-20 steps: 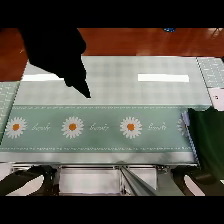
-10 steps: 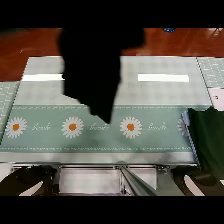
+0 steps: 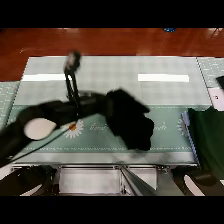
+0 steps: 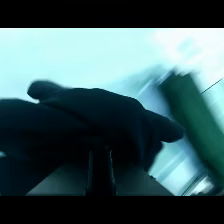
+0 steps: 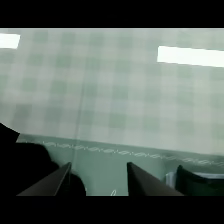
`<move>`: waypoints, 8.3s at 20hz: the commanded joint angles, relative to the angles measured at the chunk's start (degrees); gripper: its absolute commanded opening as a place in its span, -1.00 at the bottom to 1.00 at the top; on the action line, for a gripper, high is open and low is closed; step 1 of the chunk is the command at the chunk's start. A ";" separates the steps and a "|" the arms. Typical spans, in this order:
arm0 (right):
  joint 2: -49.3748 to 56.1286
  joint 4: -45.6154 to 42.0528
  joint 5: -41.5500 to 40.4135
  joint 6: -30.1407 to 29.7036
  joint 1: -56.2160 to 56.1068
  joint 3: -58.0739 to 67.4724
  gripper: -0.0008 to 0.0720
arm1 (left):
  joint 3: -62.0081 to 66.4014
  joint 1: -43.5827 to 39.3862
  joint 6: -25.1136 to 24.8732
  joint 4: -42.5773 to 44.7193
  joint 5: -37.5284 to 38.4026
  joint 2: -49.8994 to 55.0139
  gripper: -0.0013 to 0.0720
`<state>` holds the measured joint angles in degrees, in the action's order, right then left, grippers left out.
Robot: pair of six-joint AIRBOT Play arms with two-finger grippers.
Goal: Fold the shirts.
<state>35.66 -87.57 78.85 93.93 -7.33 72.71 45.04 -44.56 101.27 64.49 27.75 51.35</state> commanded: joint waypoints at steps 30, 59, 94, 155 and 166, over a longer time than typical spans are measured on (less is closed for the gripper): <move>4.66 22.40 -10.16 -13.27 34.42 -43.91 0.14 | 5.03 33.79 -36.13 -40.44 41.83 36.68 0.41; 22.80 39.56 -13.49 -15.69 1.81 -22.62 -0.92 | 25.90 44.00 -35.67 -44.61 40.52 34.27 -0.90; 22.56 21.57 -14.84 -11.74 7.96 -6.08 -0.92 | -7.28 60.87 -27.17 -19.30 22.77 -9.35 -0.90; 41.90 44.59 -25.35 -15.58 21.09 -32.81 0.14 | -13.03 76.67 -34.18 -15.04 36.76 21.03 -0.90; 54.03 45.70 -17.16 -16.46 9.38 -9.27 -0.91 | -9.42 76.72 -34.21 -21.14 36.61 19.69 -0.90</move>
<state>88.60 -42.39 56.07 79.05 3.99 56.18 33.32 32.14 67.09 47.33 64.01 72.01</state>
